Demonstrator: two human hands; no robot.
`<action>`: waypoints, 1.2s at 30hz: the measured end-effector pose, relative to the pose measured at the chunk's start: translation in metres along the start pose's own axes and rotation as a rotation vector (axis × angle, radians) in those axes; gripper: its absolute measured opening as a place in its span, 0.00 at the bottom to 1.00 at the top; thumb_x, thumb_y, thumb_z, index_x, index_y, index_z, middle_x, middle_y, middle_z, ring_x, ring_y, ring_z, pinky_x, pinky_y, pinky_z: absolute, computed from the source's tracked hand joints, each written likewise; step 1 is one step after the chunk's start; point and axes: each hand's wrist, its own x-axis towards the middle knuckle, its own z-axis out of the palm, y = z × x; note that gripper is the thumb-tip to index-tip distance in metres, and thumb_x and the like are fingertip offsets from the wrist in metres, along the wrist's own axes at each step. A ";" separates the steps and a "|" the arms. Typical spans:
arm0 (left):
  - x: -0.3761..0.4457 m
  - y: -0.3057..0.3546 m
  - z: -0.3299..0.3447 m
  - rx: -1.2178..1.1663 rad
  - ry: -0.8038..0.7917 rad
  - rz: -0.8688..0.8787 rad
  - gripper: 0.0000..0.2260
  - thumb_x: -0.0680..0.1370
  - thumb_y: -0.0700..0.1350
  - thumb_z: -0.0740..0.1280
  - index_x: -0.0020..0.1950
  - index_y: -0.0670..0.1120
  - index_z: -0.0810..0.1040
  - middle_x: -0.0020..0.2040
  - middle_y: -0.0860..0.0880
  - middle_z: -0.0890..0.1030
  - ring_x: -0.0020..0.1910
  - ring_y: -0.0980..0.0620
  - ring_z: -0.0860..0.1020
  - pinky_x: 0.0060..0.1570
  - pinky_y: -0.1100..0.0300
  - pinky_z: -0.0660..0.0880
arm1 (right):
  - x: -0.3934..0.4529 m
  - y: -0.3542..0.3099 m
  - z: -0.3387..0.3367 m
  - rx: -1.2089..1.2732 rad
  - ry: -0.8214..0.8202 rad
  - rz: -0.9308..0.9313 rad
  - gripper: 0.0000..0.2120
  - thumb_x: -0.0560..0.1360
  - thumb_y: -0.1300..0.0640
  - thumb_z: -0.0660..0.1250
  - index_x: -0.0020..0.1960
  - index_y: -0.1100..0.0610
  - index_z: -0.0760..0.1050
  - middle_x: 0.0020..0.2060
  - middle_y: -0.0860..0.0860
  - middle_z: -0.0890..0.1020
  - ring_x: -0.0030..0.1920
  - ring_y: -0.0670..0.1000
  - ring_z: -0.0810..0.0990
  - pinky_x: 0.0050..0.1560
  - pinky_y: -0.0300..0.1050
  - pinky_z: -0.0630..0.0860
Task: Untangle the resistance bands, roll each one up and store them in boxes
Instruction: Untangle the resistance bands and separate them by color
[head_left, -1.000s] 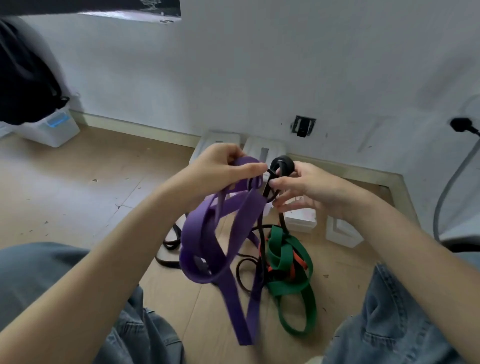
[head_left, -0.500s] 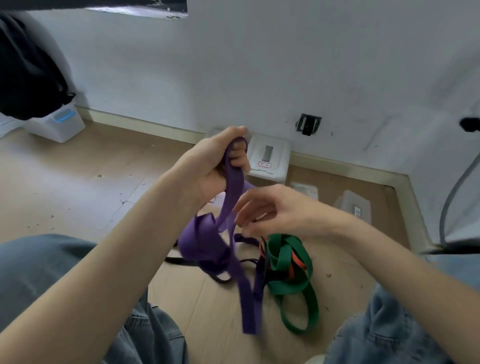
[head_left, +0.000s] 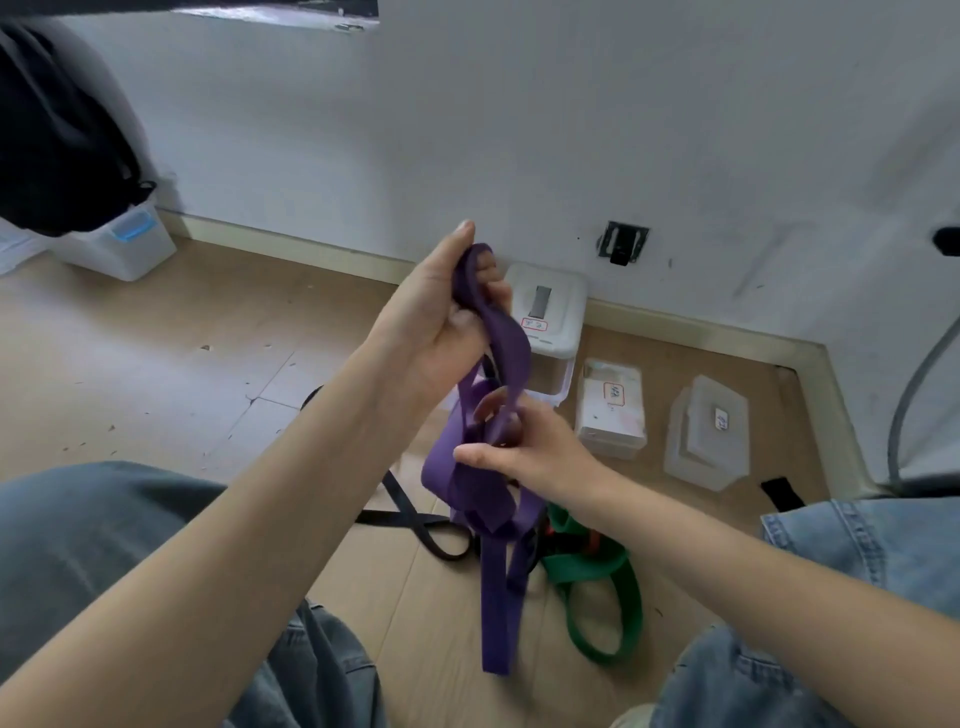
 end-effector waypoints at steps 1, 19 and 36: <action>0.002 0.001 -0.004 0.143 0.021 0.023 0.15 0.80 0.48 0.60 0.37 0.41 0.72 0.27 0.48 0.76 0.25 0.54 0.75 0.28 0.67 0.73 | 0.002 -0.002 -0.006 0.114 0.021 0.017 0.11 0.69 0.61 0.75 0.46 0.54 0.74 0.38 0.48 0.81 0.40 0.44 0.80 0.42 0.38 0.78; 0.002 0.007 -0.038 0.519 -0.107 0.028 0.10 0.75 0.33 0.64 0.54 0.42 0.71 0.38 0.44 0.84 0.37 0.49 0.83 0.41 0.57 0.81 | 0.018 -0.038 -0.092 0.601 0.156 0.049 0.06 0.73 0.64 0.68 0.50 0.61 0.73 0.37 0.53 0.83 0.37 0.50 0.83 0.37 0.42 0.80; 0.013 -0.049 -0.059 1.401 -0.358 0.198 0.23 0.69 0.46 0.74 0.60 0.52 0.69 0.55 0.55 0.78 0.54 0.59 0.77 0.55 0.63 0.76 | 0.009 -0.062 -0.093 1.147 0.015 0.077 0.13 0.68 0.59 0.67 0.49 0.64 0.76 0.32 0.54 0.83 0.31 0.47 0.82 0.33 0.39 0.79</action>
